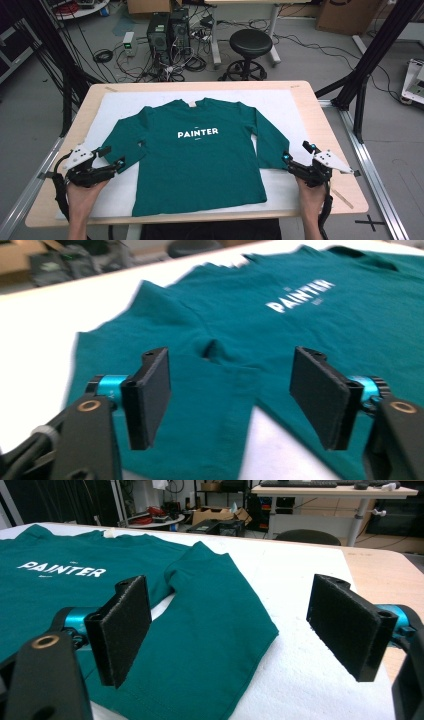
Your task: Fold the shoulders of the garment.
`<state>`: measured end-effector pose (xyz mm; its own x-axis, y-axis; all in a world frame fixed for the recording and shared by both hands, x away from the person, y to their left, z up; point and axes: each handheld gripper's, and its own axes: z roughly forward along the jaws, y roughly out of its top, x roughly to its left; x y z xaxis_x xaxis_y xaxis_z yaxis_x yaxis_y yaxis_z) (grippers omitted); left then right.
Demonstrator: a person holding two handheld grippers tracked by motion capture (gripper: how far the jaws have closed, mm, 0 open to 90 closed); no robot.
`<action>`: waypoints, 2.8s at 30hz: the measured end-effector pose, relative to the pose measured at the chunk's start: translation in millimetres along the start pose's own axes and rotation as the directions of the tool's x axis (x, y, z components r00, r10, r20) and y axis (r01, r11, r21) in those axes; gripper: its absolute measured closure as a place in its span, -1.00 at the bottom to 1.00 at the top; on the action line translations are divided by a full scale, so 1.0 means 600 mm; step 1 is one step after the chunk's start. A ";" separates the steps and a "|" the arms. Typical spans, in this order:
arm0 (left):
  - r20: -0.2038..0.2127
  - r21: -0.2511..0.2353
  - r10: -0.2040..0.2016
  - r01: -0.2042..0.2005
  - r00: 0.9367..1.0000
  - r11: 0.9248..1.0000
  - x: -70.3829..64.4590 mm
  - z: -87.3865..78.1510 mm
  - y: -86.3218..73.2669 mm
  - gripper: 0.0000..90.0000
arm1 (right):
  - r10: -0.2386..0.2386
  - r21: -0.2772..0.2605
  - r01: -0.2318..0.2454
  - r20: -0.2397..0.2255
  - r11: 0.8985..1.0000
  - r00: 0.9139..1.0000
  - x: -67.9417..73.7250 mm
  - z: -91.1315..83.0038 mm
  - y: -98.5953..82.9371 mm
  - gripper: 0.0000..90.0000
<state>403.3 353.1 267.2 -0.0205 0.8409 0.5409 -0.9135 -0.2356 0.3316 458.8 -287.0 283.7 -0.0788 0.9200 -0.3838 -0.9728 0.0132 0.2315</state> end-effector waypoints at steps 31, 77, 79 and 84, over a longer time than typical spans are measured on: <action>0.019 0.347 -0.007 -0.001 1.000 0.938 0.009 0.076 -0.013 0.20 | -0.017 -0.001 0.017 0.011 1.000 1.000 0.002 0.000 0.000 -0.60; 0.065 0.120 -0.129 0.121 0.989 0.985 -0.018 0.075 0.031 0.92 | -0.017 0.012 0.017 0.028 1.000 0.999 0.003 0.002 0.001 -0.60; 0.077 0.119 -0.135 0.126 0.988 0.985 -0.020 0.078 0.033 0.92 | -0.017 0.013 0.017 0.028 1.000 0.999 0.003 0.003 0.001 -0.60; 0.111 0.122 -0.121 0.107 0.986 0.987 -0.042 0.097 0.052 0.93 | -0.017 0.013 0.017 0.027 1.000 0.999 0.003 0.003 0.001 -0.60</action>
<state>399.0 296.4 308.8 0.1351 0.8037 0.5795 -0.8540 -0.2021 0.4794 458.5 -284.5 284.5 -0.0559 0.9300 -0.3632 -0.9710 0.0340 0.2366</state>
